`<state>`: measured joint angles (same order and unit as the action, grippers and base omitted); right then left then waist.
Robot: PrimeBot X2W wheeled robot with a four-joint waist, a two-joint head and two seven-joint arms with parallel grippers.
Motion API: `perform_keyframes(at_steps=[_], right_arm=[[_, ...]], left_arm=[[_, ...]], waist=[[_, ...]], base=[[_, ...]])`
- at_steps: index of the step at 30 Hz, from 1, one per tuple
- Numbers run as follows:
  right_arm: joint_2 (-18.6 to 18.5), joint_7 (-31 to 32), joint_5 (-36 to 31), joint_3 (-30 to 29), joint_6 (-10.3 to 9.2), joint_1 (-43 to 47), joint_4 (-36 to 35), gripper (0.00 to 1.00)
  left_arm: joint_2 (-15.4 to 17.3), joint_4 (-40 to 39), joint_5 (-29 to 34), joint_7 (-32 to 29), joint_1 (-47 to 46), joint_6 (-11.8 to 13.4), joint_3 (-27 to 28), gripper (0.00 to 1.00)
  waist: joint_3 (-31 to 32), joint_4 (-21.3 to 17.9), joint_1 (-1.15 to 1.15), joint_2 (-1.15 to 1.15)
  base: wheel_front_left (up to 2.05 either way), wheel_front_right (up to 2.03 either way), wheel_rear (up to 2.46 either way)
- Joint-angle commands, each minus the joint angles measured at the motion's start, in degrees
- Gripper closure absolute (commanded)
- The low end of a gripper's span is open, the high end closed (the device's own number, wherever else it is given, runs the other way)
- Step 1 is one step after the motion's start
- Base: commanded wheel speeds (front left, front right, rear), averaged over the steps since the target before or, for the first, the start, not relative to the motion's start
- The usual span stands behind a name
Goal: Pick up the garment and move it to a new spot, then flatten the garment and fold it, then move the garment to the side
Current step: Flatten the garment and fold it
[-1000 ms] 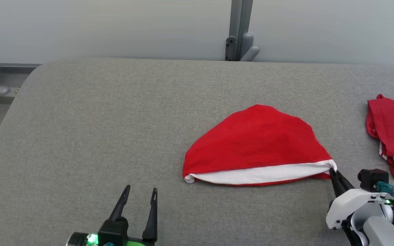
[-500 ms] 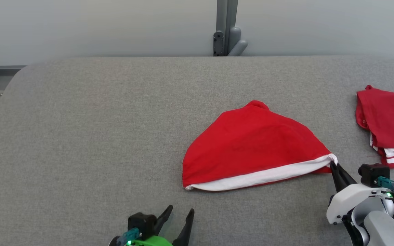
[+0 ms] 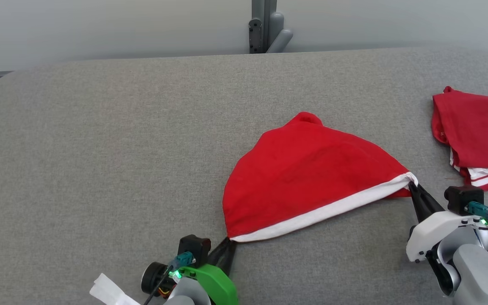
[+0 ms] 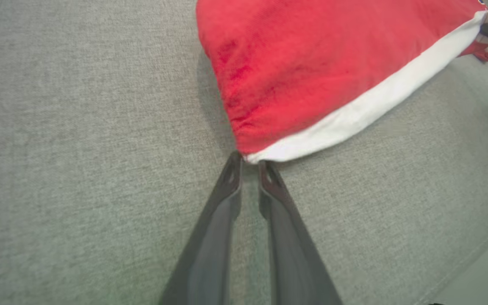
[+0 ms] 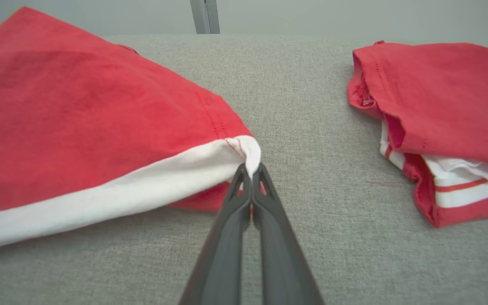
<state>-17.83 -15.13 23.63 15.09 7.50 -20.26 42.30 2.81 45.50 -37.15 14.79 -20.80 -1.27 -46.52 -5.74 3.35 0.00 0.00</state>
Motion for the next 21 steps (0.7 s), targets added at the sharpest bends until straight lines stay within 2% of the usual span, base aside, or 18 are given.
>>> perform_keyframes(at_steps=[1, 7, 11, 17, 21], right_arm=[[-0.32, 0.03, 0.37, 0.06, -0.04, -0.46, -0.04, 1.0], [-0.71, 0.03, 0.82, -0.09, -0.04, -0.74, -0.34, 1.0], [-0.93, 0.03, 0.85, -0.96, -0.04, -0.57, -1.52, 1.0], [-1.68, 0.03, 0.13, -2.37, -0.04, -1.87, -7.3, 1.0], [-2.91, 0.03, 0.31, -3.58, -0.04, -4.33, -13.03, 1.0]], left_arm=[[0.19, 0.31, -0.82, 0.4, -0.84, 0.26, -0.27, 1.0], [0.18, -0.24, 2.23, 0.41, -2.32, 1.31, -1.42, 1.0], [0.9, -2.49, 7.86, 0.43, -2.93, 2.46, 0.64, 1.0], [7.37, -9.13, 16.7, 0.43, -6.34, 1.65, 2.6, 1.0], [12.98, -13.51, 19.83, 0.44, -11.47, -0.78, 3.81, 1.0]], waist=[[-0.08, -0.29, 0.0, 0.0], [0.21, -0.69, 0.0, 0.0], [0.79, -0.53, 0.0, 0.0], [2.47, -0.03, 0.0, 0.0], [3.69, -0.07, 0.0, 0.0]], base=[[0.0, 0.0, 0.0], [0.0, 0.0, 0.0], [0.0, 0.0, 0.0], [0.0, 0.0, 0.0], [0.0, 0.0, 0.0]])
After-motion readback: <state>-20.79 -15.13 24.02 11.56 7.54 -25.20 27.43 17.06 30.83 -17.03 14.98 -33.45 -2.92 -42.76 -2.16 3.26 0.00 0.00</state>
